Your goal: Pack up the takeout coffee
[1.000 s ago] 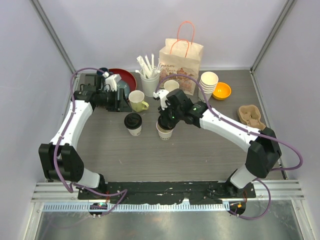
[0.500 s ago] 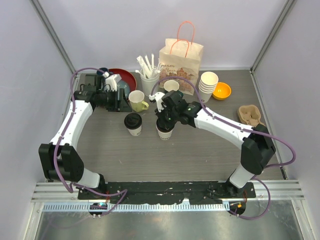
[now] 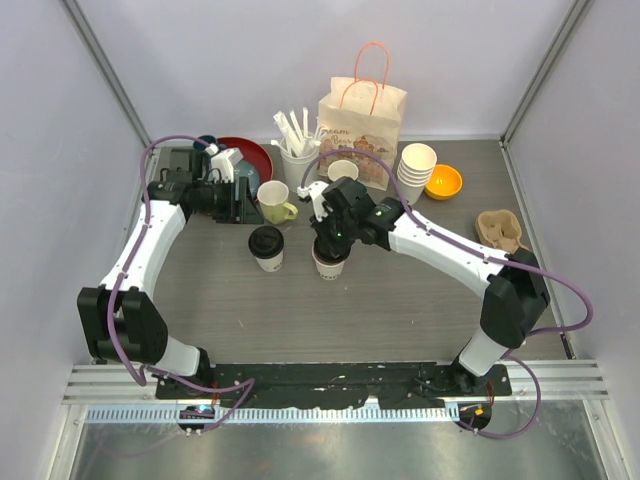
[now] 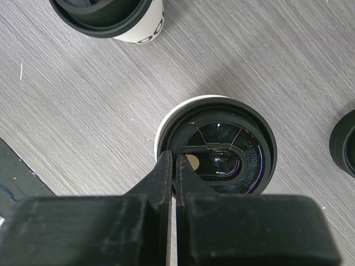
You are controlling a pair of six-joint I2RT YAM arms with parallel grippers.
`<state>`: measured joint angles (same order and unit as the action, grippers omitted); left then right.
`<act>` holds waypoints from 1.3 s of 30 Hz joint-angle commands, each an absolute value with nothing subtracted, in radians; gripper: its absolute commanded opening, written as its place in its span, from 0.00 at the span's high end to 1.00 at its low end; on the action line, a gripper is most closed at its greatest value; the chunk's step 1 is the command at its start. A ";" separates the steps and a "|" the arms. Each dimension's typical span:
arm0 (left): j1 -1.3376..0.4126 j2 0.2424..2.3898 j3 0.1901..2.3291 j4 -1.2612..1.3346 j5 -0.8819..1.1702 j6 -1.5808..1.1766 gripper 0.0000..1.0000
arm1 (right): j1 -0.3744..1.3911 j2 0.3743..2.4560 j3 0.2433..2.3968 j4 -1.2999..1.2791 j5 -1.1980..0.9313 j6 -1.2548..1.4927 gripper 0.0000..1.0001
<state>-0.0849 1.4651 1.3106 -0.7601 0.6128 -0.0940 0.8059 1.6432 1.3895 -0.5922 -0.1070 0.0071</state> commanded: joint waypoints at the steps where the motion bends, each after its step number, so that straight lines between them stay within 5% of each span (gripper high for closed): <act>1: -0.083 1.451 1.325 -0.753 0.620 -0.087 0.44 | 0.822 1.632 1.422 -0.612 -0.118 0.008 0.99; 33: -0.084 1.454 1.319 -0.758 0.634 -0.084 0.44 | 0.833 1.698 1.373 -0.560 -0.089 0.015 0.99; 39: -0.087 1.440 1.315 -0.756 0.612 -0.081 0.44 | 0.833 1.678 1.330 -0.540 -0.095 0.032 0.89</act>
